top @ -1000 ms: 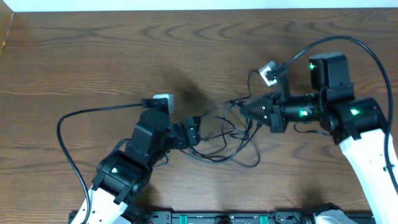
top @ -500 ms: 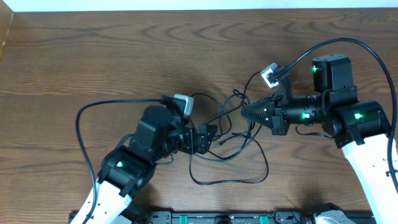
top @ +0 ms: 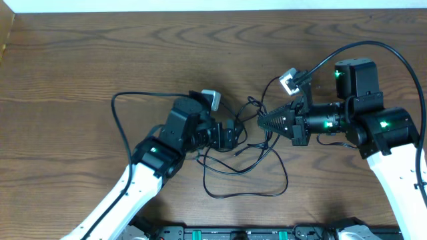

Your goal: Untangle cables

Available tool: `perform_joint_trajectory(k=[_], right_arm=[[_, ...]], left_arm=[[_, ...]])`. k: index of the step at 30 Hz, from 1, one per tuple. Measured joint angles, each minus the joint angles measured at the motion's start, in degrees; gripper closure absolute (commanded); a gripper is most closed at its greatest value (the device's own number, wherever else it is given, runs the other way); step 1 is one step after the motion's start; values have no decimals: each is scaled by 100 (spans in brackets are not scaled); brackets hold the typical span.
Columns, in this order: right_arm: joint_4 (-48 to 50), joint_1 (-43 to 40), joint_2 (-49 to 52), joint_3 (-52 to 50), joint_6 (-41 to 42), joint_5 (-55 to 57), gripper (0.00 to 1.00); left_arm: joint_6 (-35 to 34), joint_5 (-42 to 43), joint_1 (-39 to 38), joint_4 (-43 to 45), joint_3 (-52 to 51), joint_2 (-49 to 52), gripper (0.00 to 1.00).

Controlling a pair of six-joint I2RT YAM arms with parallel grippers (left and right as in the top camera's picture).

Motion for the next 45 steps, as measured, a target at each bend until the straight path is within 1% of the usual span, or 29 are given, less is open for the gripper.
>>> perform_joint_trajectory(k=[5, 6, 7, 8, 9, 10, 11, 12, 14, 15, 18, 20, 24, 25, 27, 28, 31, 33, 34, 37, 38, 39, 45], right_arm=[[0, 66, 0, 0, 2, -57, 99], [-2, 83, 0, 0, 2, -81, 99], [-2, 83, 0, 0, 0, -122, 99], [0, 83, 0, 0, 2, -190, 99], [0, 83, 0, 0, 2, -249, 99], [0, 83, 0, 0, 2, -297, 99], [0, 83, 0, 0, 2, -354, 99], [0, 83, 0, 0, 2, -396, 99], [-2, 83, 0, 0, 2, -442, 99], [0, 83, 0, 0, 2, -444, 99], [-17, 83, 0, 0, 2, -271, 99], [-107, 83, 0, 0, 57, 122, 99], [-431, 90, 0, 0, 472, 1438, 99], [-542, 87, 0, 0, 686, 1996, 99], [-649, 103, 0, 0, 966, 2739, 99], [-682, 109, 0, 0, 1102, 3077, 94], [-776, 107, 0, 0, 1491, 4074, 69], [-778, 103, 0, 0, 1690, 4446, 49], [-780, 103, 0, 0, 1696, 4546, 34], [-776, 103, 0, 0, 1805, 4784, 18], [-778, 103, 0, 0, 1834, 4804, 14], [-778, 103, 0, 0, 1836, 4804, 12], [-678, 103, 0, 0, 1886, 4197, 12]], left_arm=[[-437, -2, -2, 315, 0, 520, 2], [-522, -2, -2, 382, 0, 667, 0], [-566, -2, 0, 413, 0, 756, 4], [-601, 0, -2, 494, 0, 850, 12], [-647, 0, -2, 570, 0, 933, 25], [-682, 2, -2, 658, 0, 1025, 40], [-732, 4, 0, 717, 0, 1082, 51], [-743, 0, 0, 813, 0, 1169, 67], [-745, 0, -2, 940, -2, 1268, 87], [-730, -35, -2, 975, -2, 1296, 92], [-599, -232, 35, 986, -2, 1307, 92], [-468, -365, 184, 979, -2, 1237, 92], [-264, -503, 688, 964, -4, 667, 92], [-245, -505, 850, 968, -4, 415, 92], [-214, -501, 1132, 984, -4, -133, 93], [-205, -496, 1215, 977, -4, -354, 92], [-203, -549, 1427, 925, -4, -1108, 92], [-205, -597, 1475, 828, -4, -1445, 92], [-208, -608, 1478, 780, -4, -1582, 92], [-208, -573, 1478, 649, -4, -1834, 92], [-205, -538, 1480, 638, -4, -1849, 92], [-208, -472, 1480, 636, -4, -1867, 92], [-225, -125, 1480, 693, -4, -1869, 92]])
